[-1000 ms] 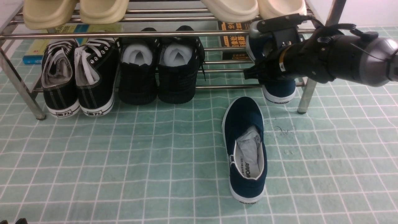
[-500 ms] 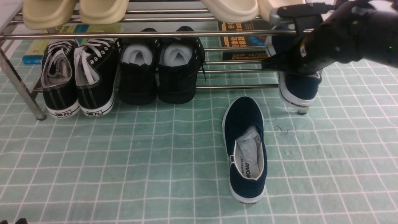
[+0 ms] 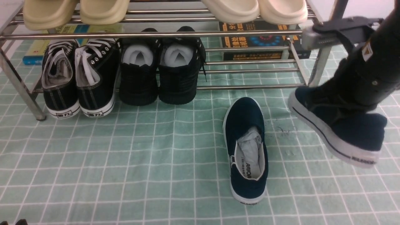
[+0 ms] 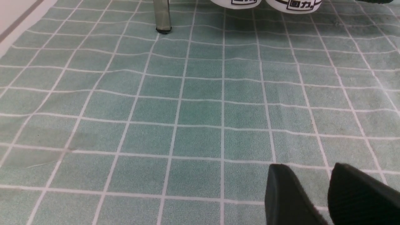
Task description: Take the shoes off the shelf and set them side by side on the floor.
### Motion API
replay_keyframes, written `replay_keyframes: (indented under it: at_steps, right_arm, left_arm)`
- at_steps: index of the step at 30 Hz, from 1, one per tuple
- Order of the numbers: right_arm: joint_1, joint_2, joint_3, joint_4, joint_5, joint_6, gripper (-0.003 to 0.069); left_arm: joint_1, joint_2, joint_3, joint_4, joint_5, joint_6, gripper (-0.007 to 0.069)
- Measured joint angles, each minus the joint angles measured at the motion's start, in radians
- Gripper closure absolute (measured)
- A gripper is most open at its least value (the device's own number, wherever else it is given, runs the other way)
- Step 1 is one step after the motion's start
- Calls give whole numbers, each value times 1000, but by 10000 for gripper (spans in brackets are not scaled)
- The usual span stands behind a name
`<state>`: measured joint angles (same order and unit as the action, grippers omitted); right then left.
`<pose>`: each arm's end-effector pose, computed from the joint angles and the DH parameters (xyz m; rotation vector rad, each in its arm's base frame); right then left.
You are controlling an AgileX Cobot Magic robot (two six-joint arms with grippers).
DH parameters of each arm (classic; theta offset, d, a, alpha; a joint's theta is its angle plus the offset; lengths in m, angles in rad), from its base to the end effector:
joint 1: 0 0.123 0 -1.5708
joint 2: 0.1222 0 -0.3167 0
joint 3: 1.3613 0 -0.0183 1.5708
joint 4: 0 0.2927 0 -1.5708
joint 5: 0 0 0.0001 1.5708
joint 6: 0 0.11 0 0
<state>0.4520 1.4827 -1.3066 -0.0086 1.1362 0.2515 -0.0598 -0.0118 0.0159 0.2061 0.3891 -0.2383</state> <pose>0.3073 0.1482 0.3283 -0.2844 2.7954 0.1579 0.0806 0.0037 0.1681 -0.0419 1.8679 -0.0013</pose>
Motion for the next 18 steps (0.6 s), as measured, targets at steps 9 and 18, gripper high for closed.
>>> replay_keyframes:
  at_steps: [9, 18]
  right_arm:
    - [-1, -16, 228, 9, -254, 0, 634]
    - [-1, -8, 222, 9, -344, 0, 634]
  left_arm:
    - [0, 0, 0, 0, 0, 0, 383]
    - [0, 0, 0, 0, 0, 0, 383]
